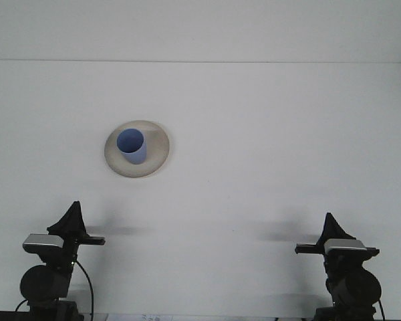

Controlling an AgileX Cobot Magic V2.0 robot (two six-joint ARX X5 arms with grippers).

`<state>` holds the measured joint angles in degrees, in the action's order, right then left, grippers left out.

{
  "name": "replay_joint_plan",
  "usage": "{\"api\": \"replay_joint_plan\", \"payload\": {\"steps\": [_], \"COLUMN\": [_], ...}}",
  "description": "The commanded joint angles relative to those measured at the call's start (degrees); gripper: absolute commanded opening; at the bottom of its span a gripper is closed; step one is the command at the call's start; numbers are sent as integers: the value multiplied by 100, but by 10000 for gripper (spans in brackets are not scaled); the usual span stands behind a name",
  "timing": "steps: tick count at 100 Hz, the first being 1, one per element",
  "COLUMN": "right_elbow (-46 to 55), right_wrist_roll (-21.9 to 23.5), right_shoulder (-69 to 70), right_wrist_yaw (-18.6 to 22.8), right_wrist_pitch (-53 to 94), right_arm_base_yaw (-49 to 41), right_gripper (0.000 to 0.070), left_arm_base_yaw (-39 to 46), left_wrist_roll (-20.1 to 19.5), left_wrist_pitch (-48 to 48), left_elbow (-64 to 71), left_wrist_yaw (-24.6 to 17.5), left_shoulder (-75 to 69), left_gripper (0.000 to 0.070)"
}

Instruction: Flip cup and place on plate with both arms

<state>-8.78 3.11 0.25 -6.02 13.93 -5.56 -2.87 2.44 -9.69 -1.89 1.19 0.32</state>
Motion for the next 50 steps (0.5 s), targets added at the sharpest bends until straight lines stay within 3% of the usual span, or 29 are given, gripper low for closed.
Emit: {"api": "replay_joint_plan", "payload": {"steps": [1, 22, 50], "right_elbow": [153, 789, 804], "right_wrist_roll": [55, 55, 50], "right_shoulder": [-17, -17, -17], "right_wrist_yaw": [0, 0, -4], "right_wrist_pitch": [-358, -1392, -1429], "right_arm_base_yaw": [4, 2, 2], "right_gripper": [0, 0, 0], "left_arm_base_yaw": [-4, -4, -4], "left_wrist_roll": [4, 4, 2], "left_wrist_pitch": [-57, -61, -66], "left_elbow": [103, 103, 103], "left_wrist_yaw": [-7, -7, -9], "left_shoulder": [-2, -2, -2], "left_gripper": [12, 12, 12]}}
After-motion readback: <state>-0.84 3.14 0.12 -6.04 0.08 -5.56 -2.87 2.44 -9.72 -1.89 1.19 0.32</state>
